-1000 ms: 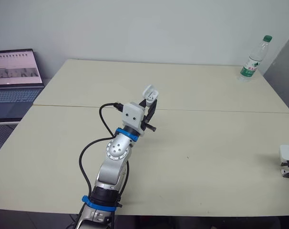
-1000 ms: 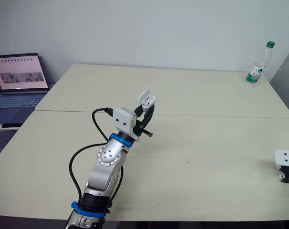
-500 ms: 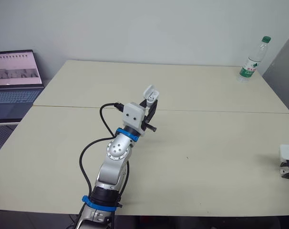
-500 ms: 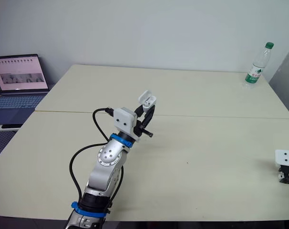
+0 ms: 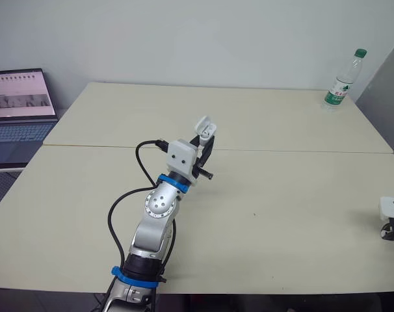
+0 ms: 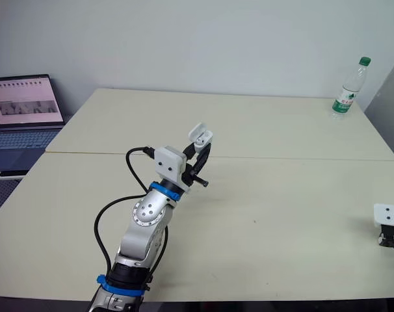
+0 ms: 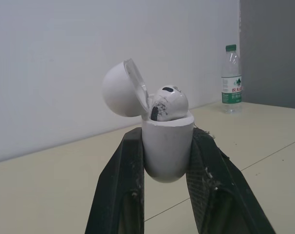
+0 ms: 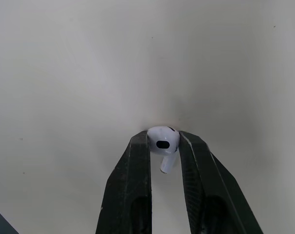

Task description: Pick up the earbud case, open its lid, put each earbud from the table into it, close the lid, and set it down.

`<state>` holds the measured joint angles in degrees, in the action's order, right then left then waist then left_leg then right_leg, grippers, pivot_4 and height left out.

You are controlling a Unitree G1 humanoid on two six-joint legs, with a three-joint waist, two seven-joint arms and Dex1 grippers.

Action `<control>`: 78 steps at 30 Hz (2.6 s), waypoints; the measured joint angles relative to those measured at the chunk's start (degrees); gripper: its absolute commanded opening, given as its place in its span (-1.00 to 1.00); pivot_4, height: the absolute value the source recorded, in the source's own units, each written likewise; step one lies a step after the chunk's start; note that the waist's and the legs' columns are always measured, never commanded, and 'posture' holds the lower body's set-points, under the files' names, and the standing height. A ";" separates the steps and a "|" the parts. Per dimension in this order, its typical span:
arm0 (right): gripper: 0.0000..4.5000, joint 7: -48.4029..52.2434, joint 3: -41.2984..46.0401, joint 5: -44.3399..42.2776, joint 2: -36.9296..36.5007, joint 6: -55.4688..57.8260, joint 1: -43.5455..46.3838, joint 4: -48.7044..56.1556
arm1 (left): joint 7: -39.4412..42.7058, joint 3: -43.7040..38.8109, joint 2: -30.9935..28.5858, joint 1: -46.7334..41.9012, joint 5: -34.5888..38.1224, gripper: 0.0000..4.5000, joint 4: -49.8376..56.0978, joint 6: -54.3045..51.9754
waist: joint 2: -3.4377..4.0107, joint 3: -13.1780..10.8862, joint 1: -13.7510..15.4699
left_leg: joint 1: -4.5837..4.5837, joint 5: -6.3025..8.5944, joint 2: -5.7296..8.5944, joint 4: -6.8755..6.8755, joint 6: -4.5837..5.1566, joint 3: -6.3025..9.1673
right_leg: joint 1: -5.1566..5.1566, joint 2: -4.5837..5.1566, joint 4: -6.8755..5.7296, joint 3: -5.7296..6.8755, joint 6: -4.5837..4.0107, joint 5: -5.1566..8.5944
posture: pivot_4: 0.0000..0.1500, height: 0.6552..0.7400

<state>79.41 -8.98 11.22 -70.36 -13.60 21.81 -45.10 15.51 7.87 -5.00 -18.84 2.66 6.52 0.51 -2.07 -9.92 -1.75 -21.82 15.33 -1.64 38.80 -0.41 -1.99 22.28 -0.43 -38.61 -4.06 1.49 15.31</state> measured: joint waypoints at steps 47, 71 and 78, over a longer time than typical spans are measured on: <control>-0.79 -34.20 9.18 -39.51 48.25 50.97 19.16 50.57 | 10.04 0.59 -1.28 -1.06 11.14 -0.66 4.27 -10.17 | 0.37 -0.15 0.47 | -1.19 0.02 0.05 0.06 0.02 0.23 | 1.12 0.02 -0.23 0.28 -0.03 0.00 | 1.00 1.00; -0.06 -32.71 8.90 -40.75 46.33 49.81 18.88 48.27 | 10.13 0.85 -1.37 -0.60 11.09 -0.66 4.57 -10.32 | 0.37 -0.15 0.20 | -1.19 0.03 0.04 0.03 0.02 0.22 | 1.12 0.00 -0.20 0.26 -0.02 0.00 | 1.00 1.00; -0.06 -30.88 13.40 -44.65 42.93 54.25 23.82 44.20 | 10.24 0.77 -1.51 -0.61 11.09 -0.66 4.58 -10.12 | 0.37 -0.16 0.15 | -1.19 0.03 0.03 0.02 0.02 0.21 | 1.12 0.00 -0.17 0.25 -0.03 0.00 | 1.00 1.00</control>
<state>48.54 4.42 -33.43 -27.43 40.65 45.63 -0.90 25.75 8.64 -6.51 -19.44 13.75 11.10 -9.61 -1.70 -10.08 -1.60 -23.01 15.36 -1.61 38.82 -0.38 -1.78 23.40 -0.44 -38.79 -3.81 1.46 15.31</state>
